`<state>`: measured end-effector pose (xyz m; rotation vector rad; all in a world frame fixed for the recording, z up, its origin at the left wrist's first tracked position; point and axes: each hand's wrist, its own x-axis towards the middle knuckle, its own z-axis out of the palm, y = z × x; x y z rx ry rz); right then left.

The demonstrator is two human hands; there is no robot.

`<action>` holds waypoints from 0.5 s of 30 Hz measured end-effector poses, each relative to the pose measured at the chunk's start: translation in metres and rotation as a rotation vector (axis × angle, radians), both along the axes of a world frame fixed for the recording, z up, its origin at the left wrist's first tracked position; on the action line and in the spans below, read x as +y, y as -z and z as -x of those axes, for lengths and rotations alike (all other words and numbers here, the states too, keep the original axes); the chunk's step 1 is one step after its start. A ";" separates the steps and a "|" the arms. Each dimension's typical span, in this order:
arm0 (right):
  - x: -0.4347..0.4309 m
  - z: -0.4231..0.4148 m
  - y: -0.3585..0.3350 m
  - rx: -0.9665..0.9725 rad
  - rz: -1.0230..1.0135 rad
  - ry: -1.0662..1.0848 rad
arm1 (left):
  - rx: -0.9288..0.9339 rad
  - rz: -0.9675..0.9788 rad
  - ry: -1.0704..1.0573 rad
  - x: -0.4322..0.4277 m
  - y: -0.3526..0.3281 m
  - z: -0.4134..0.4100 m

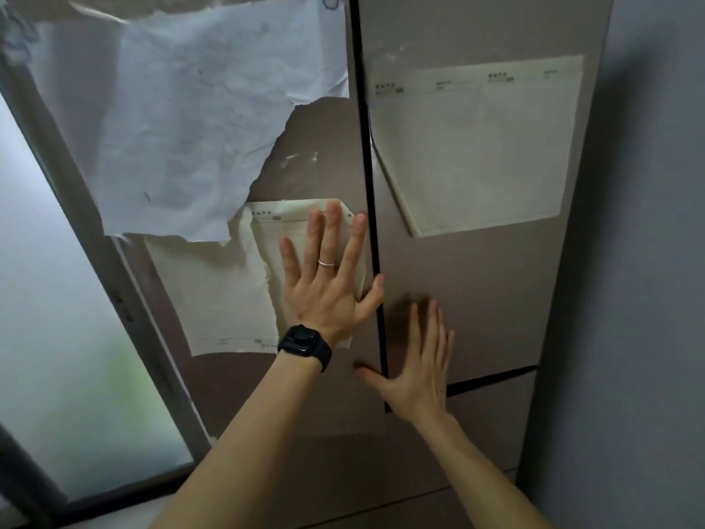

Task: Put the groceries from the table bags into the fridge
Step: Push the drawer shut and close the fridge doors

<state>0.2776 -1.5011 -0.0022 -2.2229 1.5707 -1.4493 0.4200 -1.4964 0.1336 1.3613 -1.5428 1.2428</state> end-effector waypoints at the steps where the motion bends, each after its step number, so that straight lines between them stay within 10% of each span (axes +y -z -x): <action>1: -0.004 0.000 0.001 0.001 0.011 0.019 | -0.002 0.007 -0.004 -0.004 0.000 0.000; 15: -0.049 -0.012 0.031 0.090 0.180 0.193 | -0.016 0.034 -0.174 -0.048 -0.003 0.005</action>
